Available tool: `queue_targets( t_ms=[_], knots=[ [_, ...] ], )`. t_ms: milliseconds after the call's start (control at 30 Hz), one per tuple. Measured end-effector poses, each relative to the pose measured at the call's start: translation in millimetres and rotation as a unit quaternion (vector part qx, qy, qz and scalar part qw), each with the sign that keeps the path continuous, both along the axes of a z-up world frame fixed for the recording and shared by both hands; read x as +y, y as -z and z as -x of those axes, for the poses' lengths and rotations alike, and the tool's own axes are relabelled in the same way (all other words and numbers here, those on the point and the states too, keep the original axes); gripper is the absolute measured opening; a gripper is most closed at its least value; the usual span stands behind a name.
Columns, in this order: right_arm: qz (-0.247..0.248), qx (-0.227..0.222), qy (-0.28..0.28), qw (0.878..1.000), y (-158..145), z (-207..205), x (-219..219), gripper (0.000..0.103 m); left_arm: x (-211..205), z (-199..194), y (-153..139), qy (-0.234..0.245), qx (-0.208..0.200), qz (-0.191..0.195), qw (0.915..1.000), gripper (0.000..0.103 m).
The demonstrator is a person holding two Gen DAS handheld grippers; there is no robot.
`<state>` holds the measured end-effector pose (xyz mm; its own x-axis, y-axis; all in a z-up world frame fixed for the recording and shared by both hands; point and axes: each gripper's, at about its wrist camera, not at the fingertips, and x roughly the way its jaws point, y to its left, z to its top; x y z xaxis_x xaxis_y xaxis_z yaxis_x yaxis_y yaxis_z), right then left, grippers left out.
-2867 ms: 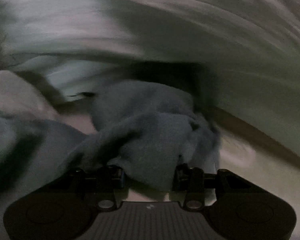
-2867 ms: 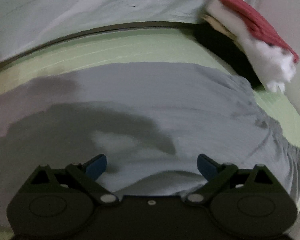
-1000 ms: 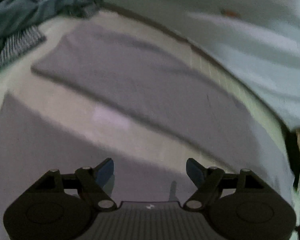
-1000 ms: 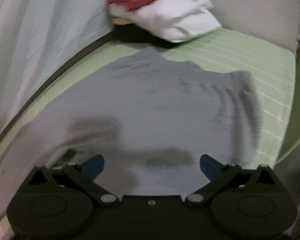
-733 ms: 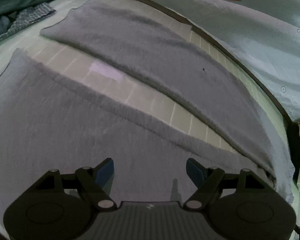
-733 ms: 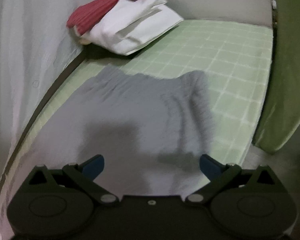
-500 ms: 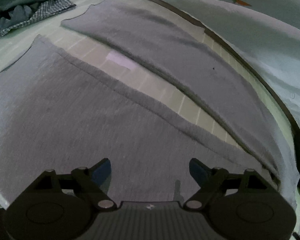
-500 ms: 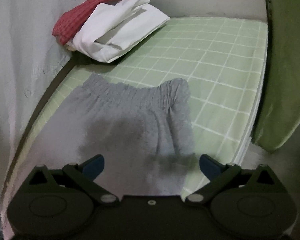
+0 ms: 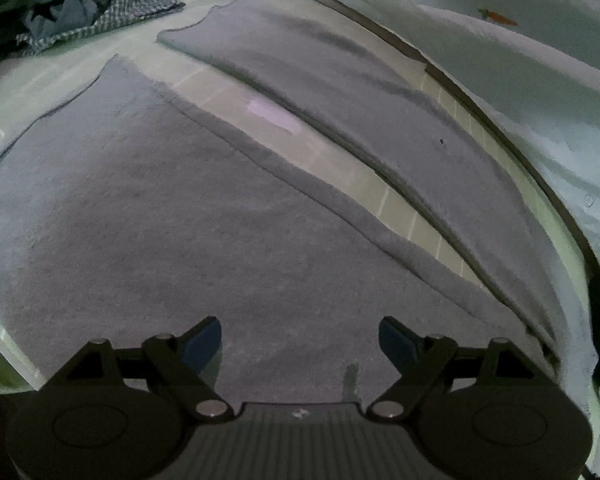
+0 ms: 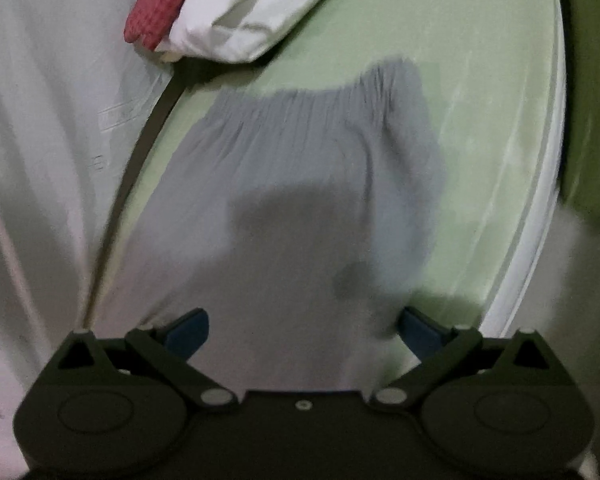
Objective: Fold clothes
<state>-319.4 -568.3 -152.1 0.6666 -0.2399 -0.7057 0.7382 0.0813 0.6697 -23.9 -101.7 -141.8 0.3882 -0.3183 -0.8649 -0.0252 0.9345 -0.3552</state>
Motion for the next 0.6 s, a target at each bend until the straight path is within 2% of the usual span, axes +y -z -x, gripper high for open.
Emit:
queue_targets(
  t_ms=[100, 167, 233, 600],
  knots=[
    [-0.068, -0.068, 0.011, 0.995, 12, 3, 12, 0.103, 9, -2, 4, -0.012, 0.011, 0.02, 0.9997, 0.086],
    [-0.119, -0.122, 0.025, 0.985, 26, 3, 20, 0.103, 17, -2, 6, -0.019, 0.019, 0.037, 0.9989, 0.086],
    [-0.148, -0.155, 0.038, 0.976, 35, 1, 27, 0.103, 24, -1, 7, -0.024, 0.025, 0.046, 0.9984, 0.086],
    [-0.152, -0.16, 0.028, 0.975, 35, -18, 32, 0.103, 87, 7, 2, -0.073, 0.034, 0.069, 0.9944, 0.085]
  ],
)
